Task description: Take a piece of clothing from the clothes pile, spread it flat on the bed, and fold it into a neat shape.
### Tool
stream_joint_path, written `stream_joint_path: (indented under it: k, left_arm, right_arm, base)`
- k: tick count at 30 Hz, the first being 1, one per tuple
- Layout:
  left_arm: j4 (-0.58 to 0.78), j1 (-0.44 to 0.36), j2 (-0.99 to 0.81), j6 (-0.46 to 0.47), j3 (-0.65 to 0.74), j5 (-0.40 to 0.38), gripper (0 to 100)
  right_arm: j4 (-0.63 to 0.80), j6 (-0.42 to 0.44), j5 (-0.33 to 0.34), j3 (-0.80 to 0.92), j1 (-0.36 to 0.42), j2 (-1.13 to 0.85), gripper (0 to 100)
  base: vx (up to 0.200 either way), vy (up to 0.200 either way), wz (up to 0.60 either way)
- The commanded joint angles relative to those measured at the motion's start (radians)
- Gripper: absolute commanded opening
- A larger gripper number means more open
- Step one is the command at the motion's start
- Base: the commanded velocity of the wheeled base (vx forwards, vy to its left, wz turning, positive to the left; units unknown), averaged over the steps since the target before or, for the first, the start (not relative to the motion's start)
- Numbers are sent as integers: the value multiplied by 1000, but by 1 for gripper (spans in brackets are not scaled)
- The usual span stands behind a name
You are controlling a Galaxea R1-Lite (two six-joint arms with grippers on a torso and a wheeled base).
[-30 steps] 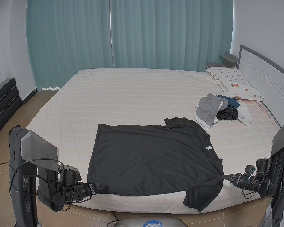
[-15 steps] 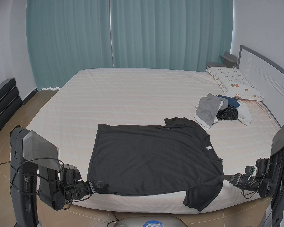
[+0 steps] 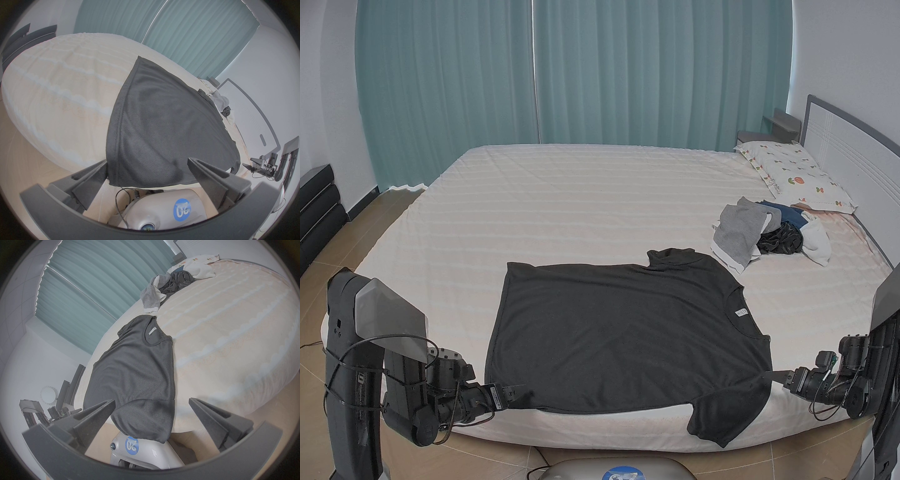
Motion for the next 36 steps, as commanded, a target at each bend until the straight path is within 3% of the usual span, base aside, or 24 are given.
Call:
stream_joint_path:
  k: [1, 26, 27, 36]
  left_arm:
    - [-6, 28, 19, 17, 1, -2, 100]
    - [-88, 34, 59, 47, 53, -70, 100]
    - [-88, 36, 59, 47, 54, -70, 0]
    - [-90, 45, 56, 47, 68, -62, 0]
  right_arm:
    - [-10, 0, 0, 0, 0, 3, 100]
    - [-10, 0, 0, 0, 3, 4, 100]
    - [-10, 0, 0, 0, 3, 4, 100]
    - [-12, 0, 0, 0, 3, 10, 100]
  base:
    - [0, 0, 0]
    - [0, 0, 0]
    - [0, 0, 0]
    - [0, 0, 0]
